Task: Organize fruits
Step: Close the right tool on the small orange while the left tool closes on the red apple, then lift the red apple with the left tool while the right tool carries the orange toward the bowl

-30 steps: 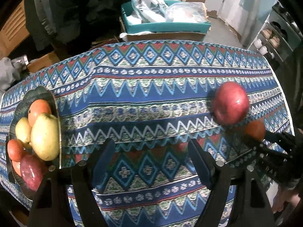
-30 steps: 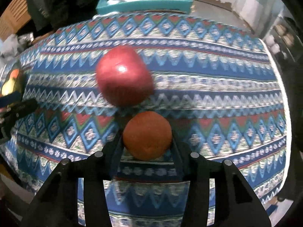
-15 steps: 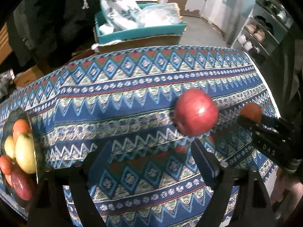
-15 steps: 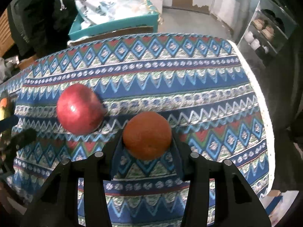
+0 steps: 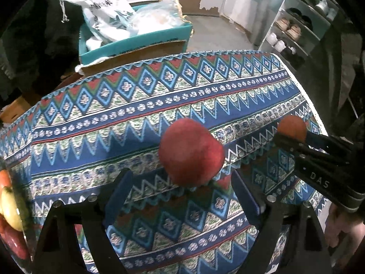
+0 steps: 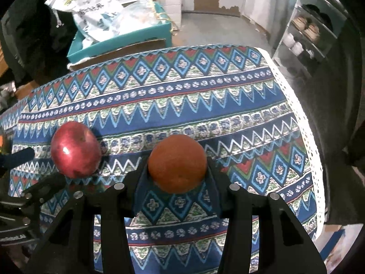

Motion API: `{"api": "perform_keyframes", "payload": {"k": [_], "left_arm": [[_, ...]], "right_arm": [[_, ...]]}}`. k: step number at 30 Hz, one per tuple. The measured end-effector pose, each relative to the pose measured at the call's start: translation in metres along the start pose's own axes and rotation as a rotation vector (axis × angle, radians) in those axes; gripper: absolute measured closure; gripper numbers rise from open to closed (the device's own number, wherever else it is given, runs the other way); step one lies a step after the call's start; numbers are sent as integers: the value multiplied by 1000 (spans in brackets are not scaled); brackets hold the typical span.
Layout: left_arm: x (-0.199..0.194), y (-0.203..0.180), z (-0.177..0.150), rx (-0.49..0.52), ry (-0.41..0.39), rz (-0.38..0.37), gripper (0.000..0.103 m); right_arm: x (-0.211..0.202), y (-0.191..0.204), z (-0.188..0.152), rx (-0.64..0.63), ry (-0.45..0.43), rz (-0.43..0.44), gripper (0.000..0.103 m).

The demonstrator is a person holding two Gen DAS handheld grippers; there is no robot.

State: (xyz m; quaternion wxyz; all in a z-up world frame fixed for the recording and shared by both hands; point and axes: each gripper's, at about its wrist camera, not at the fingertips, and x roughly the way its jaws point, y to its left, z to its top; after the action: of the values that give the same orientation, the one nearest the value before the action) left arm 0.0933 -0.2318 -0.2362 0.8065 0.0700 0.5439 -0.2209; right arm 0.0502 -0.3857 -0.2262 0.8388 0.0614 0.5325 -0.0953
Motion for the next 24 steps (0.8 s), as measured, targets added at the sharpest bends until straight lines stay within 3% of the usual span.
{"api": "perform_keyframes", "payload": {"k": [16, 21, 24], "left_arm": [[49, -6, 12, -17, 56, -11, 15], [53, -5, 11, -21, 54, -47, 27], [52, -7, 10, -4, 42, -43, 27]], "right_arm": [[17, -15, 3, 40, 26, -9, 57], [20, -13, 5, 38, 31, -5, 57], [21, -11, 5, 35, 36, -2, 57]]}}
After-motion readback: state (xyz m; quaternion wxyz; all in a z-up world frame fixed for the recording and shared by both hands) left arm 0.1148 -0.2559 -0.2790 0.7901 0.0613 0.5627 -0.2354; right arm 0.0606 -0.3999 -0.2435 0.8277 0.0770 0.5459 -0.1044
